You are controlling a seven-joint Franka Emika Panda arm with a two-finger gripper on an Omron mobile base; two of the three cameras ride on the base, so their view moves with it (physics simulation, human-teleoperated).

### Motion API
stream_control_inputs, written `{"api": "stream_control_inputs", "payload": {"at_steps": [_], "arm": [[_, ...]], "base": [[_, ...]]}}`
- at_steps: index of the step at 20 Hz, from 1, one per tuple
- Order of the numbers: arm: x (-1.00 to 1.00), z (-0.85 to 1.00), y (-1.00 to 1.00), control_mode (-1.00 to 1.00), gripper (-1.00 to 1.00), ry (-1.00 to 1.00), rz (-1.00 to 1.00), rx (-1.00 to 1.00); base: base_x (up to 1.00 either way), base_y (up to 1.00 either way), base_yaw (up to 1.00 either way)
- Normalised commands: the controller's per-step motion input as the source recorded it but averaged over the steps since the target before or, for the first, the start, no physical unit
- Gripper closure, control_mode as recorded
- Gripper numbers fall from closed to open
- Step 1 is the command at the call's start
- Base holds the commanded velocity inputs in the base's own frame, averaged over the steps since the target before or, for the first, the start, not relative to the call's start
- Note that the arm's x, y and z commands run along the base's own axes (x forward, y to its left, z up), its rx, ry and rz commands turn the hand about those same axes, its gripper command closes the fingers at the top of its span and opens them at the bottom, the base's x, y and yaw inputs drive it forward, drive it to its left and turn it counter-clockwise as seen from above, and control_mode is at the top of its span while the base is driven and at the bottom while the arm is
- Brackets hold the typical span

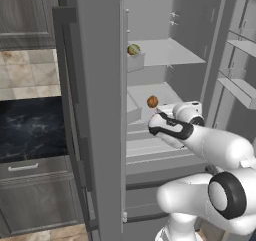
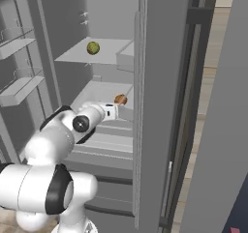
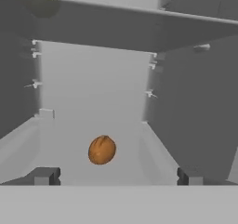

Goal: Move the chicken breast and apple from the top shelf to the second highest shelf to make space. Then, place the pitcher from the counter on the cleared top shelf.

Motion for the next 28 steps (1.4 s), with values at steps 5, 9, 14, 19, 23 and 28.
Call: {"api": "stream_control_inputs", "payload": {"at_steps": [5,9,14,19,23,28], "arm": [[0.0,1.0,0.17,-1.0,-1.0,0.05,0.0,0.0],[-0.01,1.0,0.13,-1.0,-1.0,0.13,0.0,0.0],[-0.31,0.76,0.25,-1.0,-1.0,0.2,0.0,0.0],[-0.74,0.32,0.42,-1.0,-1.0,0.2,0.01,0.0],[-0.76,0.31,0.35,-1.0,-1.0,0.12,0.04,0.0],[-0.49,0.8,0.03,-1.0,-1.0,0.08,0.06,0.06]], "base": [[0.0,0.0,0.0],[0.0,0.0,0.0],[0.0,0.0,0.0],[0.0,0.0,0.0],[0.0,0.0,0.0],[0.0,0.0,0.0]]}}
